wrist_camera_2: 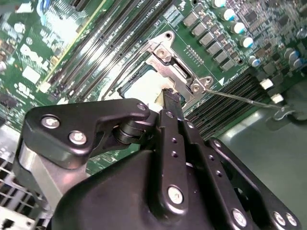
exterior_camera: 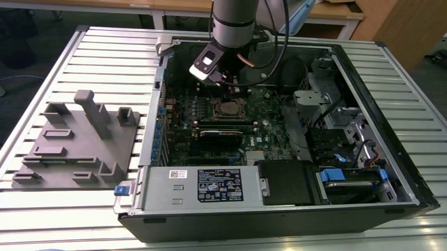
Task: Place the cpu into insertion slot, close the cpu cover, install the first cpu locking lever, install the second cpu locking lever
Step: 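Close the cpu cover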
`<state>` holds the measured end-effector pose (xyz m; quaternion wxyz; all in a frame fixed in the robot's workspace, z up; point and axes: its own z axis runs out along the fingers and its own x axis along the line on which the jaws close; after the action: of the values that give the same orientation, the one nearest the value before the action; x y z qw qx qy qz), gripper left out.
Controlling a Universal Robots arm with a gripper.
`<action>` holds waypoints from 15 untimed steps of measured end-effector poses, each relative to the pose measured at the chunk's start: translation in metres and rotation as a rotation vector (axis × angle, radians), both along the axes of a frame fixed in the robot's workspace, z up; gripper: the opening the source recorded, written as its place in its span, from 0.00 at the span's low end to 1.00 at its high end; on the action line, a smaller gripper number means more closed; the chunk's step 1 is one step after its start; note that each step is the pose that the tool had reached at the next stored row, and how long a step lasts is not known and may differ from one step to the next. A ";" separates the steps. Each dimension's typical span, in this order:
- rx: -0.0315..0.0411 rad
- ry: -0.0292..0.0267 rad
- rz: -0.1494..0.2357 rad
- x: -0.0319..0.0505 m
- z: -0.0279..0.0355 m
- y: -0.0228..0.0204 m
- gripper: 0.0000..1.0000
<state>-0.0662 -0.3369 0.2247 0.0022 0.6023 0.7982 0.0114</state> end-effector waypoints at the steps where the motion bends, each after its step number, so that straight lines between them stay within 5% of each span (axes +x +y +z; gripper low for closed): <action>1: 0.0000 0.0000 0.016 0.0000 -0.0001 0.0000 0.11; 15: 0.0002 0.0000 0.240 0.0000 -0.0006 0.0000 0.11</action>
<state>-0.0662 -0.3369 0.2241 0.0008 0.5023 0.8646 0.0117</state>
